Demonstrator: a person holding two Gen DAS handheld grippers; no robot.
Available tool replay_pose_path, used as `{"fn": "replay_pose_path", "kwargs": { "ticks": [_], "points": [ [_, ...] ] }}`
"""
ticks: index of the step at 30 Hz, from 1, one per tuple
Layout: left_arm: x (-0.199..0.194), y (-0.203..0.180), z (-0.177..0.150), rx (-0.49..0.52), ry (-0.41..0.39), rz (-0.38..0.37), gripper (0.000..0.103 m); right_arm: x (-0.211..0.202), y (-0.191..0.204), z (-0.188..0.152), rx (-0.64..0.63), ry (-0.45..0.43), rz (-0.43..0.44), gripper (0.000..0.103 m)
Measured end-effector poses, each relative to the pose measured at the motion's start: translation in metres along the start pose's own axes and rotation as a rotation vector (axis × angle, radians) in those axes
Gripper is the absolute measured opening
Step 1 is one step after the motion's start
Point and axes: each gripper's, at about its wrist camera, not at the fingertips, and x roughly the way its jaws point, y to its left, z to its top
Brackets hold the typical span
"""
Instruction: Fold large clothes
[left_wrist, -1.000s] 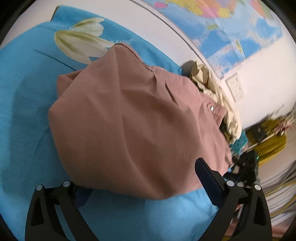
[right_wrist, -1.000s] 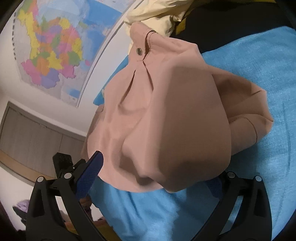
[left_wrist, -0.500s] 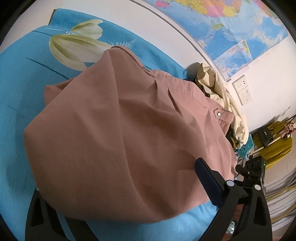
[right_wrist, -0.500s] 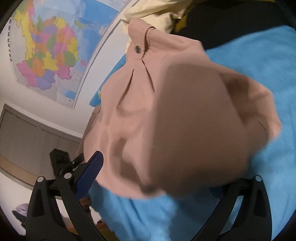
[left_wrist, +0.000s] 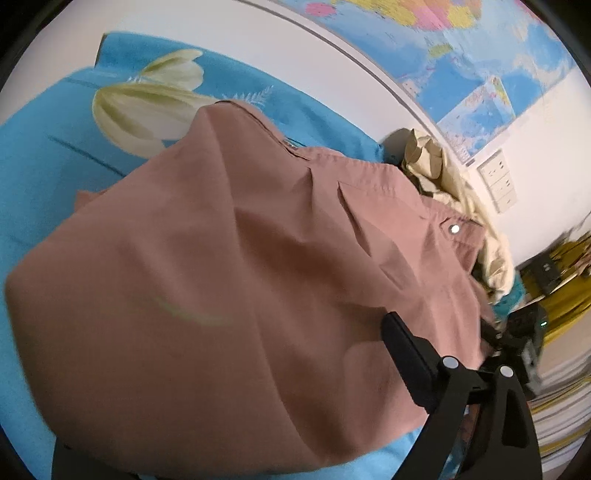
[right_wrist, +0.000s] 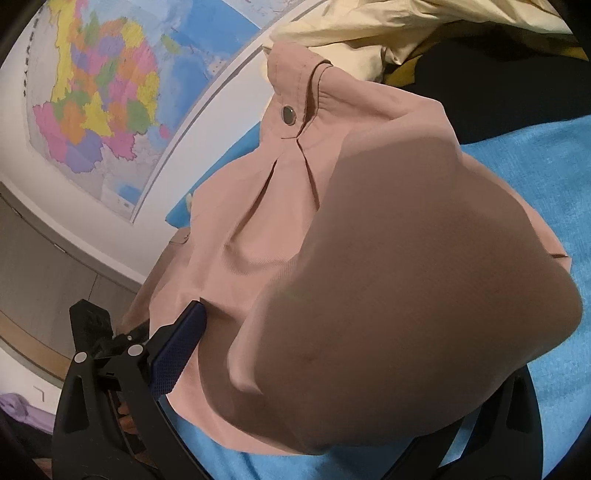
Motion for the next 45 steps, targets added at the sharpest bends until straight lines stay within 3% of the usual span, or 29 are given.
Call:
{"fn": "replay_pose_path", "kwargs": {
  "ticks": [2, 3, 4, 5, 7, 9, 13, 15, 17, 19, 22, 29, 40, 45],
  "points": [
    [0.0, -0.002, 0.0, 0.016, -0.016, 0.056, 0.07, 0.0, -0.001, 0.0, -0.005, 0.001, 0.003, 0.088],
    [0.0, 0.0, 0.0, 0.007, -0.016, 0.061, 0.066, 0.0, -0.005, 0.001, 0.013, 0.008, 0.031, 0.073],
    [-0.001, 0.003, 0.001, -0.008, -0.018, 0.057, 0.056, 0.001, -0.008, 0.002, 0.022, 0.02, 0.048, 0.065],
    [-0.001, 0.007, 0.002, -0.032, -0.015, 0.043, 0.047, 0.002, -0.011, 0.002, 0.036, 0.023, 0.057, 0.061],
    [0.0, 0.013, 0.003, -0.057, -0.008, 0.022, 0.043, 0.003, -0.012, 0.004, 0.034, 0.026, 0.064, 0.06],
    [0.001, 0.013, 0.004, -0.046, -0.005, 0.015, 0.044, 0.005, -0.012, 0.005, 0.03, 0.038, 0.067, 0.065],
    [0.004, 0.01, 0.007, -0.037, 0.002, -0.038, 0.066, 0.008, -0.007, 0.009, 0.028, 0.037, 0.089, 0.083],
    [0.006, 0.006, 0.008, -0.024, -0.004, -0.027, 0.068, 0.011, -0.001, 0.009, 0.009, 0.035, 0.07, 0.083],
    [0.008, 0.002, 0.009, -0.008, -0.012, -0.001, 0.062, 0.013, 0.0, 0.008, -0.003, 0.029, 0.062, 0.083],
    [0.008, 0.003, 0.009, -0.011, -0.022, 0.036, 0.051, 0.015, -0.002, 0.008, -0.005, 0.036, 0.056, 0.061],
    [0.008, 0.008, 0.01, -0.034, -0.02, 0.036, 0.041, 0.015, -0.01, 0.008, 0.024, 0.048, 0.086, 0.049],
    [0.009, 0.003, 0.011, -0.005, -0.015, 0.076, 0.036, 0.015, -0.013, 0.009, 0.034, 0.061, 0.105, 0.049],
    [0.01, -0.001, 0.012, 0.032, -0.007, 0.107, 0.037, 0.018, -0.006, 0.013, 0.04, 0.071, 0.12, 0.07],
    [0.011, -0.001, 0.012, 0.041, -0.003, 0.1, 0.038, 0.021, -0.002, 0.016, 0.038, 0.088, 0.113, 0.071]
  ]
}}
